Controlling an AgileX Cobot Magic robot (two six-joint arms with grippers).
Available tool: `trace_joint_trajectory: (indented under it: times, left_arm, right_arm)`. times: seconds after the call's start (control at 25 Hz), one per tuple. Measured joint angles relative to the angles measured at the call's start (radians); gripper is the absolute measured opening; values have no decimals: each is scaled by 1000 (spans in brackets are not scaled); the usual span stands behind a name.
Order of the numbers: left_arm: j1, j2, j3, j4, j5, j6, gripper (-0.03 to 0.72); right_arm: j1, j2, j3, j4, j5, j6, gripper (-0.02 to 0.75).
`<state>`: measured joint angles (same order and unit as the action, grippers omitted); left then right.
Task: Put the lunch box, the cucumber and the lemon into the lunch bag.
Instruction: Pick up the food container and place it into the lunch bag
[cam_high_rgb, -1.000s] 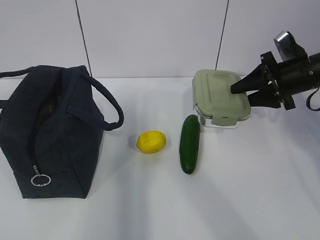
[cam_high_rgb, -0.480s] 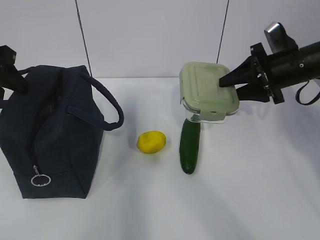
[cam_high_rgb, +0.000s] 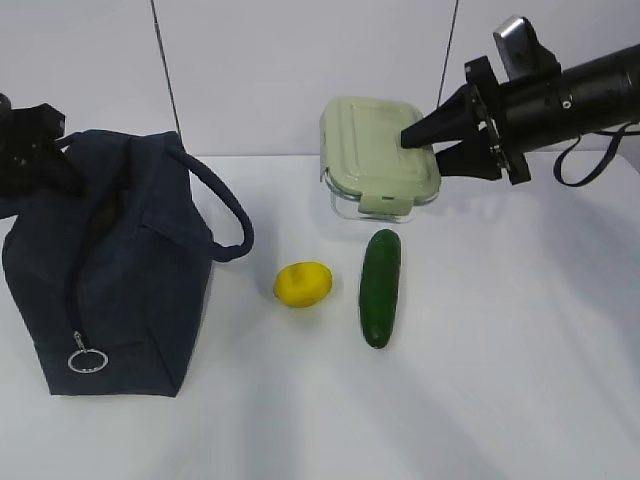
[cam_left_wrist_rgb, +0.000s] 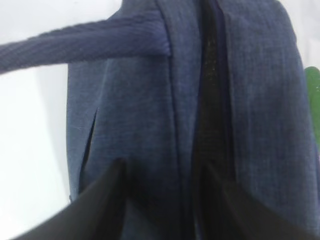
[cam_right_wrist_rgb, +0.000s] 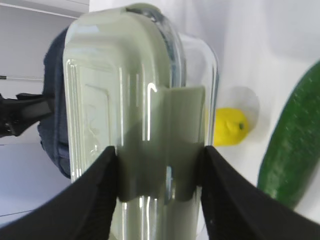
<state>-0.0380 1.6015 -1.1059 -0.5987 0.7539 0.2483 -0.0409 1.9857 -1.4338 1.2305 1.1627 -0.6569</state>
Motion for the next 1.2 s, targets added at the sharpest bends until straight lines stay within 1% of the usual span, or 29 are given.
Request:
trace_joint_trajectory:
  times: [0.08,0.2,0.28,0.32,0.36,0.44,0.64,0.8,0.96,1.2]
  left_arm:
    - [0,5,0,-9,-2,7,269]
    - [0,5,0,-14,-3,11,158]
    - [0,5,0,-16,-3,11,60]
    - [0,5,0,-18,-3,11,29]
    - [0,5,0,-21,-1,11,15]
    - [0,5,0,-29,1,11,1]
    - [0,7,0,-53,2,11,0]
    - [0,7,0,-55,2,11,0]
    - [0,7,0,-57,2,15,0]
    - [0,7,0,-59,2,16,0]
  right_arm:
    - [13,0,-42,-2,0,24,347]
    - [43,0,-100,-4,4,62,347]
    - [64,0,-131,-4,8,88,347]
    - [76,0,-142,-4,8,104,347]
    - [89,0,-152,-6,9,115,347]
    - [113,0,-160,-6,10,132,347]
    - [181,0,-160,-4,14,177,347]
    - [221,0,-160,29,18,188,347]
    - [232,0,-160,63,18,188,347]
    - [251,0,-160,68,18,188,347]
